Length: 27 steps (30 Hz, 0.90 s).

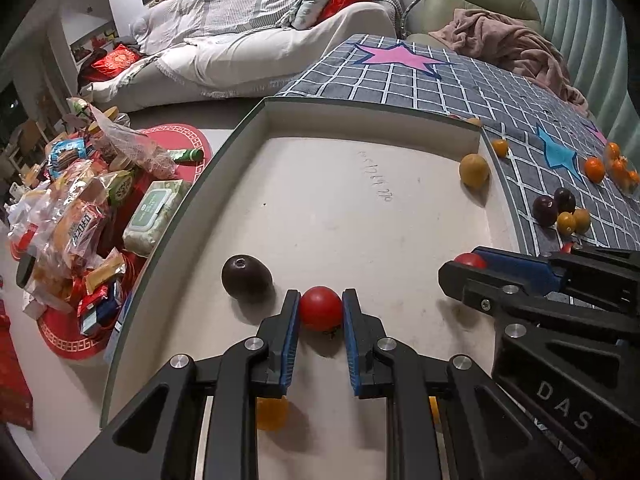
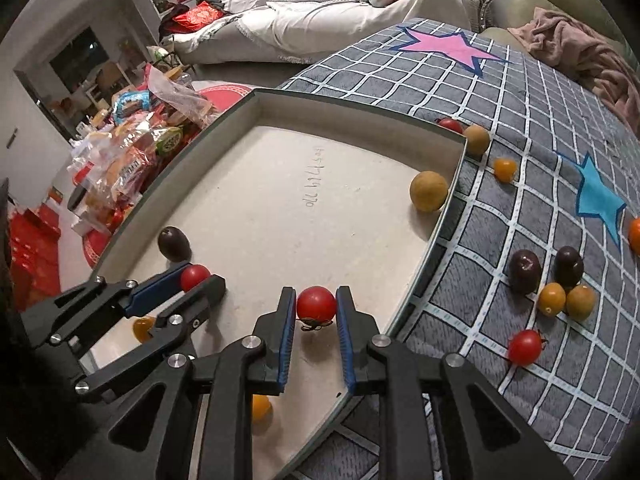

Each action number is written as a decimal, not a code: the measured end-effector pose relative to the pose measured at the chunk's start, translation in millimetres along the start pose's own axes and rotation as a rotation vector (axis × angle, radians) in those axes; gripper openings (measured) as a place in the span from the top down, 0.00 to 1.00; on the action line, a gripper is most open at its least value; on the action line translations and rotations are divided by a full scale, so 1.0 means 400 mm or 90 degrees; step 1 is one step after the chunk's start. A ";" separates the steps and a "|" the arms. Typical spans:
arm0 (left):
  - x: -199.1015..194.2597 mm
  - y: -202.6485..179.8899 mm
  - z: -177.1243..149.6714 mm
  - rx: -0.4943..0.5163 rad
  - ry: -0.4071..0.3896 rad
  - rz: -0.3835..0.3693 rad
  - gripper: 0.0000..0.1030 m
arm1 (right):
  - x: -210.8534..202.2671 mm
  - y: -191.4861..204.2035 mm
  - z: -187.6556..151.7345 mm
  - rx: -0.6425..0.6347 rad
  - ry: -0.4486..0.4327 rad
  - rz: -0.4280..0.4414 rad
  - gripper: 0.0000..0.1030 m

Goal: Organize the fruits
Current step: 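Open both tools to drop the red cherry tomatoes into the tray, then move both tools back over the remaining fruits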

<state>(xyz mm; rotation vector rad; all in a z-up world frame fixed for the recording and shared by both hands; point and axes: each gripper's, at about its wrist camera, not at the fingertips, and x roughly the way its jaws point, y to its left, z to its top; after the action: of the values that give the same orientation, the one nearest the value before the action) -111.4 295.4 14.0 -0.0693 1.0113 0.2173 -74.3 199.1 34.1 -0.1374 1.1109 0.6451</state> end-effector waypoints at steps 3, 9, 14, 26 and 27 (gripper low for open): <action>-0.001 -0.001 -0.002 0.002 0.002 -0.001 0.78 | -0.015 0.001 0.000 0.009 -0.011 0.030 0.50; -0.012 0.009 -0.006 -0.012 -0.011 0.000 0.30 | -0.060 0.000 -0.002 0.016 -0.044 0.037 0.25; -0.030 0.005 -0.005 -0.009 -0.024 -0.001 0.30 | -0.100 -0.025 -0.015 0.035 -0.062 0.029 0.22; -0.093 -0.070 -0.007 0.020 -0.034 -0.031 0.30 | -0.172 -0.224 -0.136 0.129 -0.068 -0.040 0.19; -0.098 -0.083 -0.007 0.025 -0.035 -0.034 0.30 | -0.175 -0.247 -0.146 0.140 -0.067 -0.046 0.19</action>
<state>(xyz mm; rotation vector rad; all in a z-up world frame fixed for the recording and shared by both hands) -126.9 256.9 44.2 -0.0536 0.9569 0.1493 -86.2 65.9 47.3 0.0450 1.0630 0.4570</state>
